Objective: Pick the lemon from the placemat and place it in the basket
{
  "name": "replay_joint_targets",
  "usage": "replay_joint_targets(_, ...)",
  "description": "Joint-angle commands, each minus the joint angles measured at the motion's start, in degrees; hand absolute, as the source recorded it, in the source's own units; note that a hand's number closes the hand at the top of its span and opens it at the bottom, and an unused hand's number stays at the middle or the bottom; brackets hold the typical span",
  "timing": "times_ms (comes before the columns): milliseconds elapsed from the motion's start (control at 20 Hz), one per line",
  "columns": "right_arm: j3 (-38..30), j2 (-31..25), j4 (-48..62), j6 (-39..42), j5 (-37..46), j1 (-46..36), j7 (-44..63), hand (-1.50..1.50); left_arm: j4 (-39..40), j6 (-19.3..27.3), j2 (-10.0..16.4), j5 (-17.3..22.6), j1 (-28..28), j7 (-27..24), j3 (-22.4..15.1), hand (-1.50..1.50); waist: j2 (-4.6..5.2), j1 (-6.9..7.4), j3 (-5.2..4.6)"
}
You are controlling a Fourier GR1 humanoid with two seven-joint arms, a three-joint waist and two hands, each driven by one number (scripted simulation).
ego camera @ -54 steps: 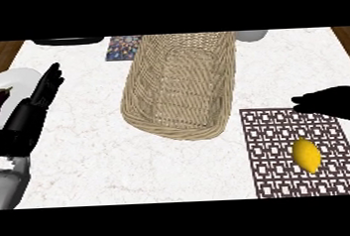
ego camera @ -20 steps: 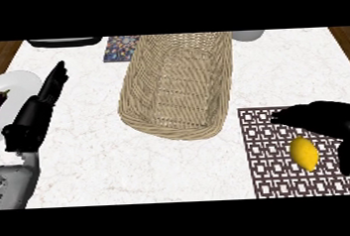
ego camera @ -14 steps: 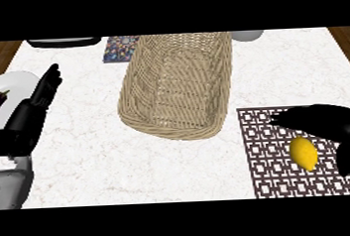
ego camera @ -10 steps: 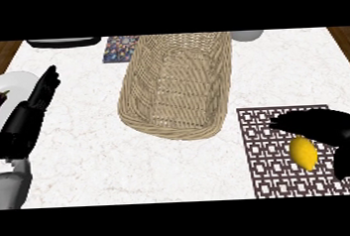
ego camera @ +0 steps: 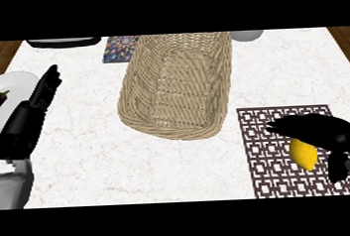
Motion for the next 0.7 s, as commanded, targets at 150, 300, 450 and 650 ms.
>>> replay_joint_targets(150, -2.51, -0.18, 1.31, 1.22, 2.92, 0.94, -3.83, -1.5, -0.51, -2.36, 0.18, 0.35, -3.17, 2.62, 2.35, 0.0, -0.04, -0.16, -0.01)
replay_joint_targets(300, -1.61, 3.51, 5.74, -0.21, 6.21, -1.06, -3.05, -1.5, 0.84, -2.94, -0.9, 0.19, -1.18, -0.23, 2.92, 0.0, 0.01, 0.08, -0.01)
replay_joint_targets(450, -3.33, 0.58, 7.44, -5.62, 6.63, 3.38, -7.46, -1.5, -1.46, -1.62, -2.57, -2.05, 1.65, -0.26, 1.28, 0.0, -0.02, -0.05, 0.0)
replay_joint_targets(650, -2.77, 6.26, 7.36, -1.57, 9.94, 0.43, -3.42, -1.5, -1.93, -2.3, -3.21, -2.59, 1.29, 0.16, 2.07, 0.0, -0.03, -0.01, -0.02)
